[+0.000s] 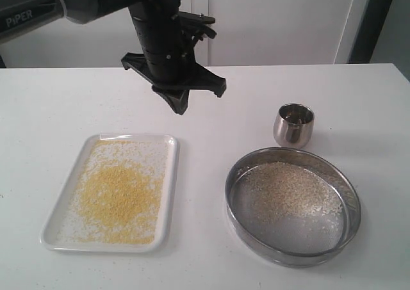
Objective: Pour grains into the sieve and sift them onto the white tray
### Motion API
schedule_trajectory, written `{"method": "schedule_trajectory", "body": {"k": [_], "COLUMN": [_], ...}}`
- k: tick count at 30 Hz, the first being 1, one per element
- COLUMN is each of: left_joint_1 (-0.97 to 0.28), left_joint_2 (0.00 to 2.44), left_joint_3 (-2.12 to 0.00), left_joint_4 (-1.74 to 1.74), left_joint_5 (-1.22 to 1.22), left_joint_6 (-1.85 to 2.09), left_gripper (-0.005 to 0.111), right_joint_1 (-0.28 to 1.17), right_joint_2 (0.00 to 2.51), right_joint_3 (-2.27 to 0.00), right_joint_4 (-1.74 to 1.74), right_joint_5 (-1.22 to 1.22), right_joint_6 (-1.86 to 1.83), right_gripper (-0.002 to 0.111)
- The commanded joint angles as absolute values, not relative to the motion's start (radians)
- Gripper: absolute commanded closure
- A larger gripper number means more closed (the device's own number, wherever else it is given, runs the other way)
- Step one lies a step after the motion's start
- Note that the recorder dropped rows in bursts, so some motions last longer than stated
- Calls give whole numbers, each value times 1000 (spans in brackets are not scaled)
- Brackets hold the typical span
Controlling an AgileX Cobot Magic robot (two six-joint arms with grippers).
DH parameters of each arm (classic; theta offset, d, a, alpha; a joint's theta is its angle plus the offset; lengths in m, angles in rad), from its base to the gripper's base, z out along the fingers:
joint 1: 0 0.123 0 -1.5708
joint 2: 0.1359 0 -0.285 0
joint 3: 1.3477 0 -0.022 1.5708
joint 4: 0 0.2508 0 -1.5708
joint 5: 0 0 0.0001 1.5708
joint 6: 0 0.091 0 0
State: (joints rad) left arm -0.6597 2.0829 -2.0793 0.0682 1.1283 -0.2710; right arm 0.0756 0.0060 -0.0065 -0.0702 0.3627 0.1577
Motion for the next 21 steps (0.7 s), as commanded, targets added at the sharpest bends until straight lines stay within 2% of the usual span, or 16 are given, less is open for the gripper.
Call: {"method": "schedule_trajectory", "body": {"k": [1,8,21], "left_joint_1": [-613,-526,-347], "left_joint_2": [2047,1990,1848], "left_joint_3": [-2081,-2029,-1806], "left_joint_4": [66,64,66], "left_joint_5": [1221,1221,1221], "left_joint_6": [-257,-247,-243], "left_gripper": [107,107,107], "right_joint_1": [68,68,68], "right_joint_2": [0,0,0], "right_joint_3": [0,0,0], "right_joint_4": [-74,-74,-74], "right_joint_5": [349,349,349], "right_joint_6": [161,161,161], "right_gripper": [108,108,108]}}
